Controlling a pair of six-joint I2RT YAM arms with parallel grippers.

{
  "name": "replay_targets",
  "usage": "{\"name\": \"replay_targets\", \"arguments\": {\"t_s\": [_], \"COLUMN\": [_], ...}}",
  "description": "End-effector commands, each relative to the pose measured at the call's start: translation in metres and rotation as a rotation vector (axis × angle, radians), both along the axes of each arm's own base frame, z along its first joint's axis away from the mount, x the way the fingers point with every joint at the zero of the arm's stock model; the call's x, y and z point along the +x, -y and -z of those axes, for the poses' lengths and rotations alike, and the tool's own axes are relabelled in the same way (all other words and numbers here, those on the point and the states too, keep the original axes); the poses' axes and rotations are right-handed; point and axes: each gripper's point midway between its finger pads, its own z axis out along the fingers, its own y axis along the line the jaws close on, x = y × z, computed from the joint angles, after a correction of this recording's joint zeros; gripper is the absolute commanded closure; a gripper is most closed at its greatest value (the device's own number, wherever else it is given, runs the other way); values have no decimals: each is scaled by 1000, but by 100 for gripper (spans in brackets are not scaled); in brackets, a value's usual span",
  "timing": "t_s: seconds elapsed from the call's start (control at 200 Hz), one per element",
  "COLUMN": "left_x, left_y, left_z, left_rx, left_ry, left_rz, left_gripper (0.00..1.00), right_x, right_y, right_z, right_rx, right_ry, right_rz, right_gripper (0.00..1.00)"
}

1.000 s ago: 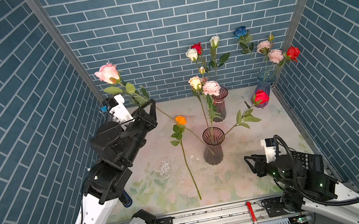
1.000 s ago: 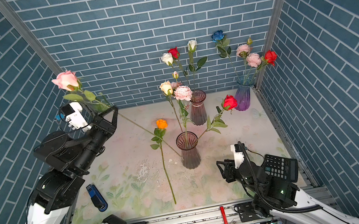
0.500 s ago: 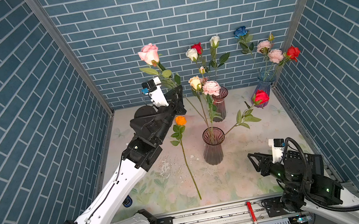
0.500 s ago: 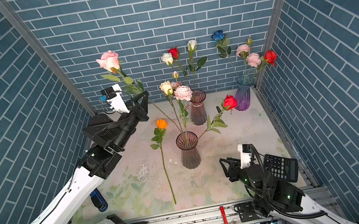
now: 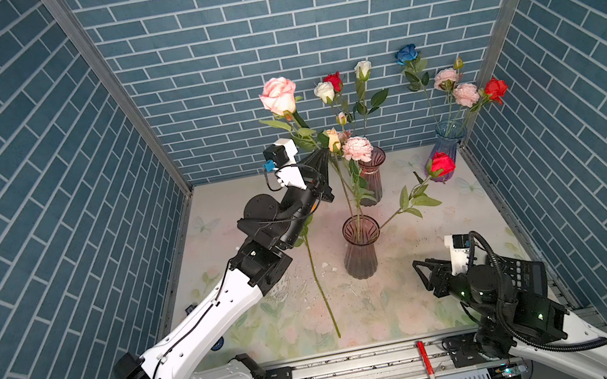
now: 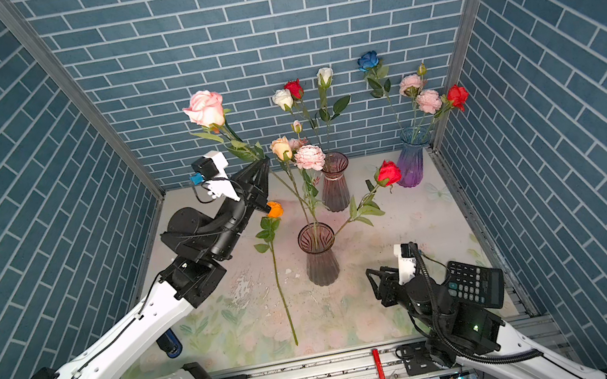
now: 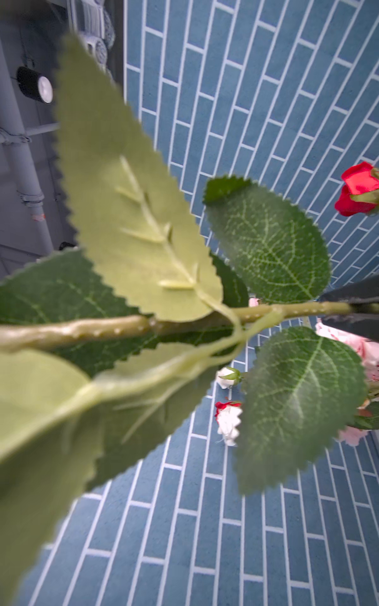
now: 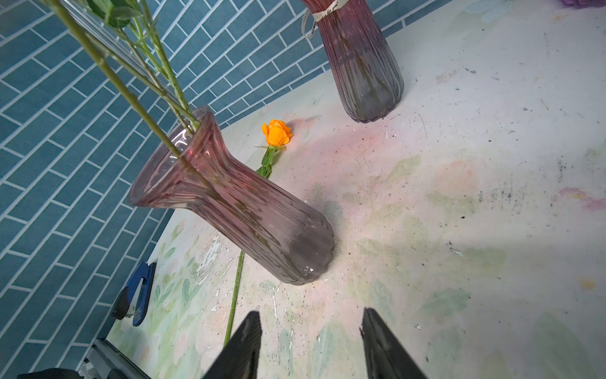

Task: Arrange the flowers into the vase
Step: 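Lower the pink rose stem into the dark mauve vase with the left gripper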

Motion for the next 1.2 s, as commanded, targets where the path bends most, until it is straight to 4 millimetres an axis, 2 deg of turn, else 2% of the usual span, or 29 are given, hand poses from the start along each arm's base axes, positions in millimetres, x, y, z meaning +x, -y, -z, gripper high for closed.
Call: {"name": "replay_targets", "arguments": {"t_s": [0.0,0.16,0.415,0.445,0.465,0.535,0.58,0.63,0.675,0.765,0.93,1.04,1.195], "left_x": [-11,-17,-18,-19,-19,-23,-23,-22,-20,-22,-65,-85,-108], "left_y": [2,7,15,18,20,27,28,22,10,-20,-36,-55,-75], "left_z": [1,13,35,38,39,44,53,67,84,133,194,214,224], "left_rx": [5,29,29,30,29,39,63,98,131,189,287,325,363], "left_ry": [57,58,41,37,31,0,-43,-117,-199,-387,-546,-616,-628], "left_rz": [1,2,18,27,39,85,96,76,31,-65,58,70,98], "left_gripper": [100,100,99,94,86,46,24,14,13,8,8,6,5], "right_x": [-4,-8,-7,-7,-7,-8,-9,-11,-13,-16,-17,-14,-11], "right_y": [5,19,16,15,15,14,14,15,16,20,22,16,5], "right_z": [-5,-2,-1,-1,-1,-3,-6,-8,-10,-13,-10,-4,3], "right_rx": [-13,-22,-29,-29,-34,-42,-51,-65,-79,-103,-103,-73,-38], "right_ry": [24,40,47,47,44,41,39,33,28,20,17,7,-15], "right_rz": [-16,11,-3,-5,-7,-16,-22,-33,-40,-47,-43,-39,-42], "right_gripper": [49,48,47,47,47,47,47,47,47,47,47,47,47]}}
